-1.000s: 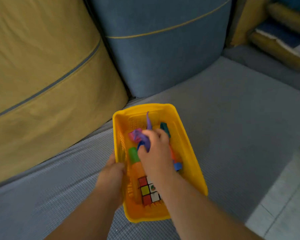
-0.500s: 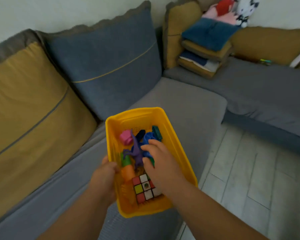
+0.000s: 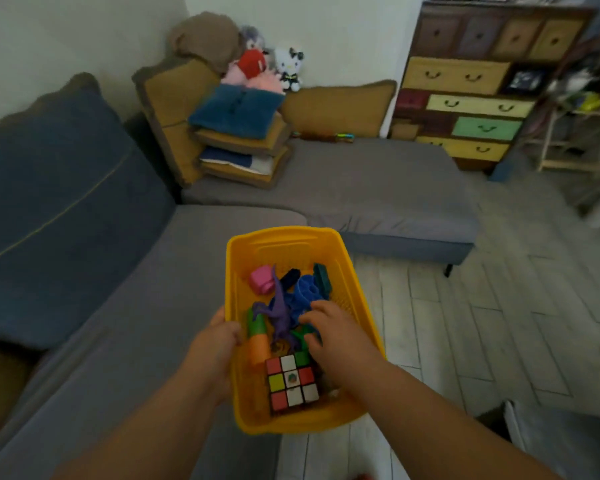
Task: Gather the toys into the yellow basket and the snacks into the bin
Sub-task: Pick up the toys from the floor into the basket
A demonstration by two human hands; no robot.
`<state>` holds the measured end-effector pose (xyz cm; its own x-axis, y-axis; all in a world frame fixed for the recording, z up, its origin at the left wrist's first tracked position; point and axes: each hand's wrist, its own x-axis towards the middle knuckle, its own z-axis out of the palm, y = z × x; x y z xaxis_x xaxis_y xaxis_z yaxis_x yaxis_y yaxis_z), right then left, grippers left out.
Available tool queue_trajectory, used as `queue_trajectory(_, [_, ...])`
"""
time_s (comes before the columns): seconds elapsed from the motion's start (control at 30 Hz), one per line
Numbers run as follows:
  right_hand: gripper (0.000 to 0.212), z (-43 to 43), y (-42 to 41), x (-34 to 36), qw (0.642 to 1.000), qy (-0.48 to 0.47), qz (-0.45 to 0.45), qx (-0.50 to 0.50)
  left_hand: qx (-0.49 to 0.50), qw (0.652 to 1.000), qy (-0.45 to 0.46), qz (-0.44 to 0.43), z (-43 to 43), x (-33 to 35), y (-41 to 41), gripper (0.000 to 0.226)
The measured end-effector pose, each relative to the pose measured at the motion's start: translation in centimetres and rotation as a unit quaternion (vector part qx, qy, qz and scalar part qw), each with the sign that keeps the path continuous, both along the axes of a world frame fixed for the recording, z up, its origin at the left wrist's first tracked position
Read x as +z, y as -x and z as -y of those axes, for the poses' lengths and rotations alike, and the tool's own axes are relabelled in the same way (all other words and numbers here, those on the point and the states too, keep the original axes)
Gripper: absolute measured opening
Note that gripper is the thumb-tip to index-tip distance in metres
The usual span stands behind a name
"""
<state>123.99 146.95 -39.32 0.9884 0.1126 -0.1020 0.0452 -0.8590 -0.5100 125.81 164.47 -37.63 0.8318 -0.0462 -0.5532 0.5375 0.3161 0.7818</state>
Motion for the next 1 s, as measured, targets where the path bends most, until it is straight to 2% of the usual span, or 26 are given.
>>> queue_trajectory(0.17, [0.037, 10.3, -3.9, 1.0, 0.998, 0.025, 0.026, -0.043, -0.075, 0.997, -0.020, 0.005, 9.5, 1.0, -5.9, 0.064])
queue_trajectory(0.37, [0.034, 21.0, -9.5, 3.3, 0.994, 0.033, 0.069, -0.078, -0.114, 0.993, -0.020, 0.003, 21.1, 2.6, -13.0, 0.056])
queue_trajectory(0.57, [0.037, 31.8, -13.3, 3.1, 0.985, 0.056, 0.054, -0.155, -0.217, 0.975, -0.042, -0.005, 31.7, 3.8, -19.7, 0.060])
queue_trajectory(0.73, [0.039, 40.4, -17.0, 2.2, 0.967, 0.084, 0.035, -0.238, -0.324, 0.944, -0.065, 0.006, 42.0, 3.7, -26.8, 0.061])
queue_trajectory(0.87, [0.039, 47.0, -19.9, 2.2, 0.939, 0.076, 0.029, -0.335, -0.412, 0.905, -0.102, 0.023, 50.9, 3.1, -33.1, 0.060])
queue_trajectory(1.0, [0.039, 52.4, -21.5, 2.7, 0.906, 0.065, 0.029, -0.417, -0.500, 0.856, -0.129, 0.031, 59.8, 4.0, -36.8, 0.042])
